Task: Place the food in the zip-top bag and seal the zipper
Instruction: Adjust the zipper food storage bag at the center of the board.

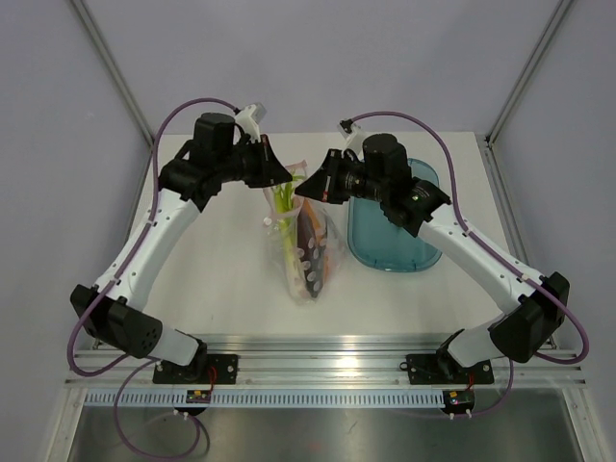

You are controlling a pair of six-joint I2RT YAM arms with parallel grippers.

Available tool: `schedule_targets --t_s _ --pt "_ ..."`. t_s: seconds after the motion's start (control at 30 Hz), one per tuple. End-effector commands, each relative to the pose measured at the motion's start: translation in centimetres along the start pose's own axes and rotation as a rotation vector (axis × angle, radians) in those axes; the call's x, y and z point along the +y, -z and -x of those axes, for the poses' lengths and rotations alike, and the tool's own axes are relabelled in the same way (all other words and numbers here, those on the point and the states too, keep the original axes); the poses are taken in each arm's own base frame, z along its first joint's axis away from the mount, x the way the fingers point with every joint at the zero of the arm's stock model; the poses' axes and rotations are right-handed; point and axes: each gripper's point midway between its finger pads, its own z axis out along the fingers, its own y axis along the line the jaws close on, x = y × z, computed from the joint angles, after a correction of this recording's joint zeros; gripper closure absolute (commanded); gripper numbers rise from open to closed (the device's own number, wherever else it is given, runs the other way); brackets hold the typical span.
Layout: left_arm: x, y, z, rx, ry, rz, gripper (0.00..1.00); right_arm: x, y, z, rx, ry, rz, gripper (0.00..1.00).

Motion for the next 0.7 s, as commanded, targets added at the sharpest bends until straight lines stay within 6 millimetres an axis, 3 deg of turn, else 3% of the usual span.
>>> schedule_targets --t_s 0.0,0.13,0.2,0.33,0.43,0.57,0.67 --pt "-0.9 -1.4 -0.5 0.009 -0.006 -0.071 1.0 3.4 1.5 1.2 -0.038 0.059 0.104 1.0" --pt "1.9 -4.7 -2.6 0.072 0.011 0.017 1.0 3.5 1.4 1.1 -0.033 0.06 0.111 1.0" --pt "2.5 -5.5 -3.3 0.087 0.015 0.03 1.0 3.5 1.5 1.0 -0.034 0.061 0.11 1.0" --pt "1.7 -4.8 -3.0 0.09 -0.006 0.011 1.0 3.3 1.8 0.7 -0.031 0.068 0.105 1.0" --pt "-1.3 -2.1 -2.0 0.06 -0.07 -0.089 1.0 3.3 1.9 0.7 -0.033 0.073 0.105 1.0" --pt "-6.2 4.3 0.0 -0.074 -0.194 -0.221 1.0 3.2 1.9 0.5 -0.029 0.081 0.106 1.0" --pt "-7.5 6.9 0.2 -0.098 -0.244 -0.238 1.0 3.2 1.9 0.5 -0.027 0.083 0.109 1.0"
